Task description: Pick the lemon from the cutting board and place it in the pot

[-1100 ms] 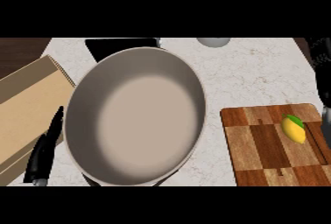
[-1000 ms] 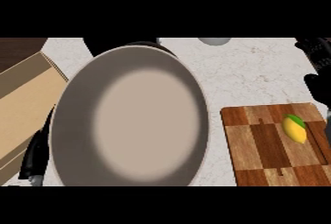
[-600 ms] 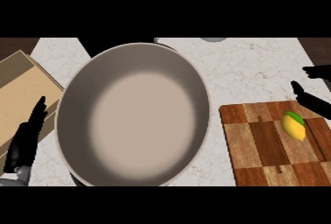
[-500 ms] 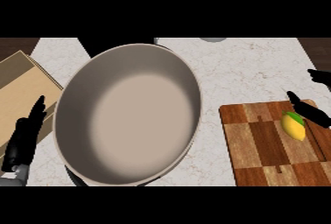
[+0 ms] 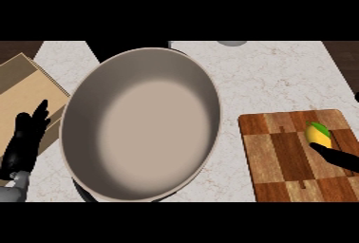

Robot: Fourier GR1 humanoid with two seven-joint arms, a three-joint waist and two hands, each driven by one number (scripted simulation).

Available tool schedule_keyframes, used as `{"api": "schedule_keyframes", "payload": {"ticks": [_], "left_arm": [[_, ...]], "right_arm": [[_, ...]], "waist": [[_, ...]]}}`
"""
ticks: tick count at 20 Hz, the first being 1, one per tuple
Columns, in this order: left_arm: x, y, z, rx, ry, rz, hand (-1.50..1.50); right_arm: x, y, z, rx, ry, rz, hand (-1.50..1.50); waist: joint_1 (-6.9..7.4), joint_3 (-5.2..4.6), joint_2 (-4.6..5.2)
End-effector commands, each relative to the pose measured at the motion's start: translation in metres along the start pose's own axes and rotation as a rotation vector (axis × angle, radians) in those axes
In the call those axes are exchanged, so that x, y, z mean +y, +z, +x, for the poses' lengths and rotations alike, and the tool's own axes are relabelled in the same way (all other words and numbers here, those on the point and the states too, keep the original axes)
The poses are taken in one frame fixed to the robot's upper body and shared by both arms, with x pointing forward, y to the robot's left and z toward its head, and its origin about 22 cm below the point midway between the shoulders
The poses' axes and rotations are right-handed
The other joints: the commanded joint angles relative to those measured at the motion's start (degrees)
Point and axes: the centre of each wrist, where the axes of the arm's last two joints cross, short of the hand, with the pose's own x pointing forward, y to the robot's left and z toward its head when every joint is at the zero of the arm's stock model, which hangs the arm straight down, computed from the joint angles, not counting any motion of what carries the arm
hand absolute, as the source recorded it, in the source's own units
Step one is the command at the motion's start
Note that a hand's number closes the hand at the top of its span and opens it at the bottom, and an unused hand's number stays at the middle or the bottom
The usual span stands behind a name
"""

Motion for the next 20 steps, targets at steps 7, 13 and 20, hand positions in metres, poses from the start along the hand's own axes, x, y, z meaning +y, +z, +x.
{"api": "schedule_keyframes", "payload": {"ticks": [7,13,20], "left_arm": [[-0.006,0.0,-0.002,0.038,-0.002,-0.008,0.0],[-0.012,-0.007,0.014,0.031,-0.009,-0.017,0.0],[-0.007,-0.009,0.014,0.054,-0.007,-0.029,0.0]], "right_arm": [[-0.053,-0.02,0.05,0.227,0.398,0.322,-1.5],[-0.048,-0.019,0.091,0.346,0.442,0.592,-1.5],[-0.031,-0.012,0.088,0.452,0.461,0.598,-1.5]], "waist": [[0.72,-0.48,0.37],[0.94,-0.36,0.55],[0.96,-0.22,0.46]]}}
